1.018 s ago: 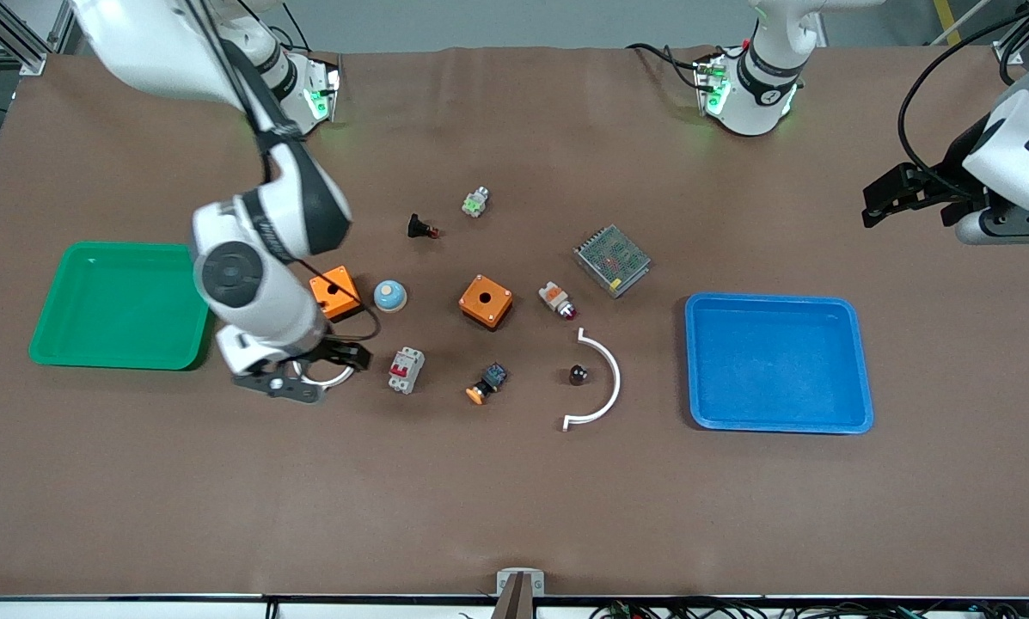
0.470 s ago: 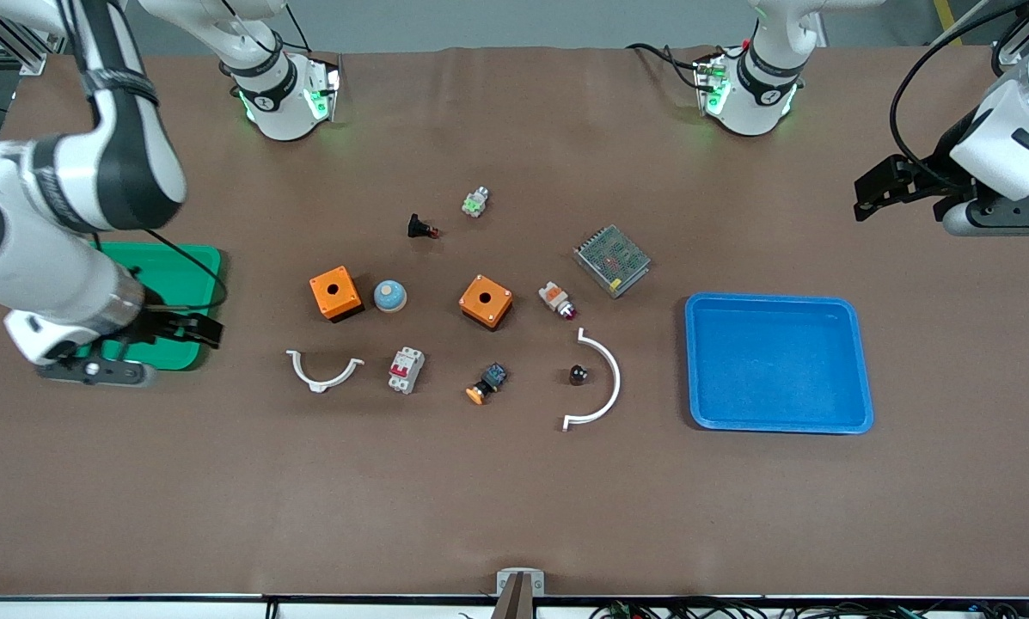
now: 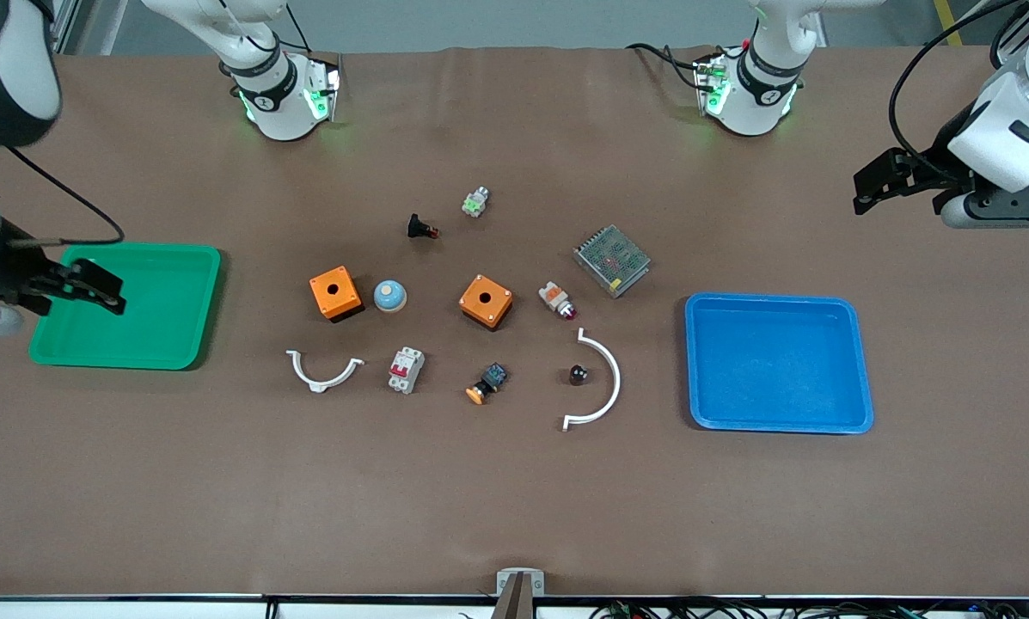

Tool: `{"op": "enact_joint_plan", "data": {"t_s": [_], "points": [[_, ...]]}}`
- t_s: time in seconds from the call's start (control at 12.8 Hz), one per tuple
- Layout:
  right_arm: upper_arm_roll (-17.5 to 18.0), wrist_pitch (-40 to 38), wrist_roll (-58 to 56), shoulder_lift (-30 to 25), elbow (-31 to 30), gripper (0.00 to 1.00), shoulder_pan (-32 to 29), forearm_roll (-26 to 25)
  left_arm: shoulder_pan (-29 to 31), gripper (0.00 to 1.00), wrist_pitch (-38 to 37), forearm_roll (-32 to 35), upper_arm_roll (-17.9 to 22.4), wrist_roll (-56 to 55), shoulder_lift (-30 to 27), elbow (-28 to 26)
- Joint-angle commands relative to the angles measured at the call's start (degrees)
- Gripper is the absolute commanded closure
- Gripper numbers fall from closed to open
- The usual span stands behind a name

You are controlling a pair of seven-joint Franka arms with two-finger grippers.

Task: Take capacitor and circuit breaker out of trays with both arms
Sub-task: 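Open the right gripper and withdraw it toward the green tray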

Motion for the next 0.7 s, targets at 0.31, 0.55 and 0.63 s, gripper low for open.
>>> {"op": "enact_joint_plan", "data": {"t_s": [0.31,0.55,0.63], "points": [[0.6,-5.1,-3.4,-0.6,1.4,0.0,2.3,1.0,0.1,0.0,0.0,-0.5,0.1,1.2,-0.8,-0.3],[0.6,-5.0,-3.3,-1.0,1.4,0.0,2.8,1.1,0.1,0.0,0.0,-0.3,0.0,1.2,-0.9,-0.2],[0.6,-5.2,-3.3,-1.4,1.5,0.0,2.8,1.4,0.1,0.0,-0.1,-0.1,0.1,1.2,-0.9,-0.1]]}}
